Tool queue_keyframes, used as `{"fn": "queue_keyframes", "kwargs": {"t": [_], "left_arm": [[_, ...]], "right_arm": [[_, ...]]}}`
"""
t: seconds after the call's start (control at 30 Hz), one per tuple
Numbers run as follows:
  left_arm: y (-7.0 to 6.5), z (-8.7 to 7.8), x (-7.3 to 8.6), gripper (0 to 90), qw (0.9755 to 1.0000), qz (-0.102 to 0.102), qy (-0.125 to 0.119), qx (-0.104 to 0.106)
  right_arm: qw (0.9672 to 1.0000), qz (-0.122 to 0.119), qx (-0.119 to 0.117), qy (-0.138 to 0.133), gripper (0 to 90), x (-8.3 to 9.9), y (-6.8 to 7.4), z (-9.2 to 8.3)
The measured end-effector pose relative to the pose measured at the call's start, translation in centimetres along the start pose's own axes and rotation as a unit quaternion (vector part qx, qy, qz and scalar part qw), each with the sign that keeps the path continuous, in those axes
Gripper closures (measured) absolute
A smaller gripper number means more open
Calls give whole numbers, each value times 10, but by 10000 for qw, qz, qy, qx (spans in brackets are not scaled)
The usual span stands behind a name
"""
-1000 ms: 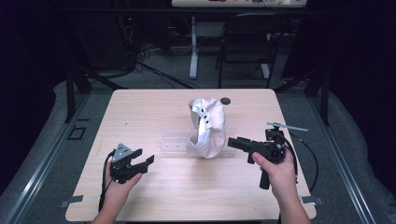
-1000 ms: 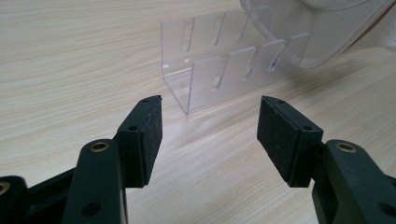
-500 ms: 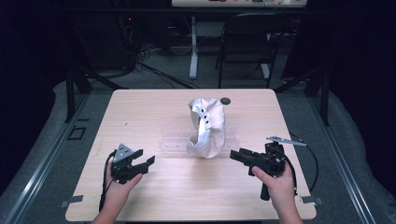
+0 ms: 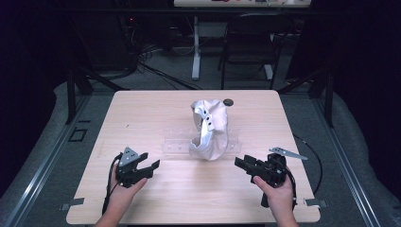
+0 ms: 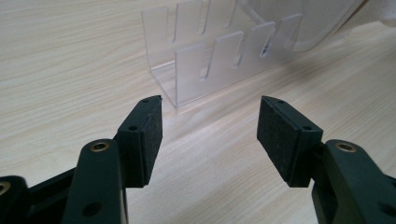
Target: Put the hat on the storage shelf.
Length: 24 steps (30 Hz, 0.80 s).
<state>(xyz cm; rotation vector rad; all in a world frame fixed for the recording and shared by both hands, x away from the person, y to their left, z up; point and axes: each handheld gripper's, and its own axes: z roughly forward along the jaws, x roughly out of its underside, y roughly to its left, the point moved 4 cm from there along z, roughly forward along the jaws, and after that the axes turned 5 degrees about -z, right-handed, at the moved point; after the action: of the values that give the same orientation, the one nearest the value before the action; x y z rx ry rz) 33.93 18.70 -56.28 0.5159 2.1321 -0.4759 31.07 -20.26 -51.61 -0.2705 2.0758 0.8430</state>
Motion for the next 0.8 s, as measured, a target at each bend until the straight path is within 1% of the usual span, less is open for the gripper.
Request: {"fn": "queue_keyframes", "kwargs": {"t": [0.1, 0.23, 0.4, 0.57, 0.63, 0.7, 0.77, 0.8], "left_arm": [[-2, 2, 1, 412, 10000, 42, 31, 16], [-3, 3, 2, 413, 9999, 87, 54, 21], [-5, 4, 3, 415, 9999, 91, 59, 13], [-9, 5, 3, 416, 9999, 111, 68, 14], [-11, 6, 4, 416, 9999, 131, 79, 34], [-13, 6, 4, 416, 9998, 158, 72, 37], [-15, 7, 3, 416, 9998, 178, 64, 54], [-17, 7, 3, 416, 9998, 169, 71, 101]], "right_arm": [[9998, -116, 158, -32, 458, 4, -3, 4], [9996, -67, 272, -41, 477, 9, -6, 8], [9992, -37, 409, -28, 491, 14, -9, 12], [9989, 5, 472, -34, 491, 18, -11, 16], [9987, -23, 505, 18, 487, 20, -12, 18], [9986, -47, 536, 14, 486, 20, -13, 19], [9986, -27, 521, 3, 483, 21, -13, 20], [9985, -38, 537, 26, 483, 21, -14, 20]]}}
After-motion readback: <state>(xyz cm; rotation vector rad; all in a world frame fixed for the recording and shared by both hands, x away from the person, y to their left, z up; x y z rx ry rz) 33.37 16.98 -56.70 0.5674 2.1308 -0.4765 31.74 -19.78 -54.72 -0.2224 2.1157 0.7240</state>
